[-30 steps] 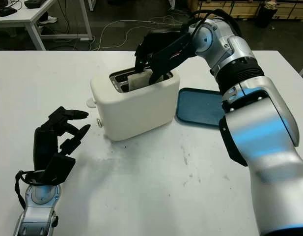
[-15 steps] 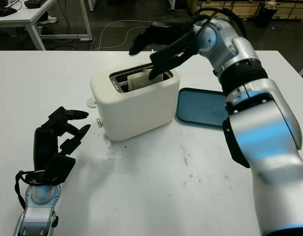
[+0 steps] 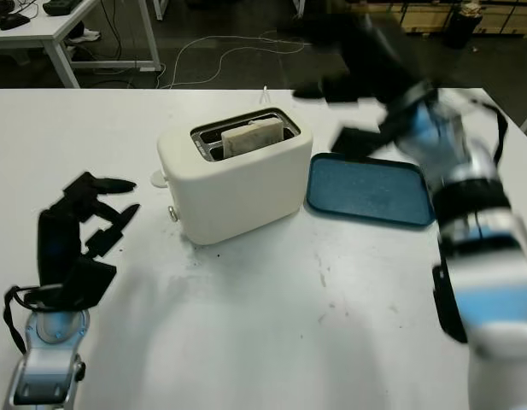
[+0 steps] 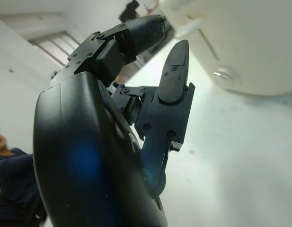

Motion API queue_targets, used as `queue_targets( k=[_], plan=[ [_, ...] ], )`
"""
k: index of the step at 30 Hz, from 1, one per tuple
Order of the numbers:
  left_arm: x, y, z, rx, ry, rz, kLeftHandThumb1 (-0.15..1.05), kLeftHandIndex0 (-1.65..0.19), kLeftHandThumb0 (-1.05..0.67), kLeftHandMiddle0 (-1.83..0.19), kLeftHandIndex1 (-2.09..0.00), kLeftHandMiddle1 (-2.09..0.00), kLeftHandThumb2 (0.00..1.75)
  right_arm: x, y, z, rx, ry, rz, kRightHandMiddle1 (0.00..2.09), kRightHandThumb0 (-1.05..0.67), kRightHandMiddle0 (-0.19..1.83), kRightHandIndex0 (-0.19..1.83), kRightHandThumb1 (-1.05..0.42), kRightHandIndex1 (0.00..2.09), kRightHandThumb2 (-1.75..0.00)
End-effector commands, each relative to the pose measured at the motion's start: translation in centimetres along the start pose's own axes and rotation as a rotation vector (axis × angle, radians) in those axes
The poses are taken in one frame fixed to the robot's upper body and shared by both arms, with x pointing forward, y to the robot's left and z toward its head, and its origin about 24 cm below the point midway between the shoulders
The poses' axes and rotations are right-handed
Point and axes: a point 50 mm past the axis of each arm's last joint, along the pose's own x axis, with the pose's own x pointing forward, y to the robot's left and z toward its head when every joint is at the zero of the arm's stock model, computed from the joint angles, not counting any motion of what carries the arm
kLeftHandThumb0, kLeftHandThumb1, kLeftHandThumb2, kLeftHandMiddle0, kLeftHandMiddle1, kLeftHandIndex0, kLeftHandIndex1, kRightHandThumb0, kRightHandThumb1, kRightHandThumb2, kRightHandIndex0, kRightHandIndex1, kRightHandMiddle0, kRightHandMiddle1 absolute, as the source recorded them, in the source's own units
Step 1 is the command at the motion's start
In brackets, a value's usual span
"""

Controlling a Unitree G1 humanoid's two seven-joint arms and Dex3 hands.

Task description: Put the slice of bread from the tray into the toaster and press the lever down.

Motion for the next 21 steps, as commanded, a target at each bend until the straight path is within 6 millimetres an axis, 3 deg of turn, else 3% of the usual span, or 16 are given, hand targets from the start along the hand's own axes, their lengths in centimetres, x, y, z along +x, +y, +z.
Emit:
queue_targets(
  k=[1, 12, 16, 21],
  plan=[
    [0.7, 0.4, 0.6, 0.023, -0.052, 0.005, 0.92, -0.64, -0.23, -0.7, -0.92, -1.57, 0.12, -1.9, 0.4, -0.3, 0.077, 0.025, -0.061, 0.04, -0.57, 0.88, 0.93, -0.88, 0.25, 0.0],
    [2.1, 1.0, 1.0, 0.07, -0.097, -0.017, 0.92, -0.69, -0.26, -0.7, -0.85, -1.51, 0.07, -11.3, 4.7, 0.1, 0.495, 0.322, -0.243, 0.02, -0.55, 0.93, 1.05, -0.87, 0.09, 0.0],
    [2.5, 1.7, 1.3, 0.119, -0.116, -0.018, 0.92, -0.71, -0.28, -0.67, -0.81, -1.56, 0.05, -12.5, 6.2, 1.5, 0.629, 0.433, -0.333, 0.03, -0.46, 1.01, 1.09, -0.85, 0.05, 0.0],
    [3.4, 2.7, 1.9, 0.137, -0.179, -0.029, 0.92, -0.74, -0.25, -0.64, -0.78, -1.54, 0.03, -13.1, 8.4, 1.9, 0.773, 0.542, -0.324, 0.02, -0.47, 1.04, 1.16, -0.84, 0.06, 0.0]
  ],
)
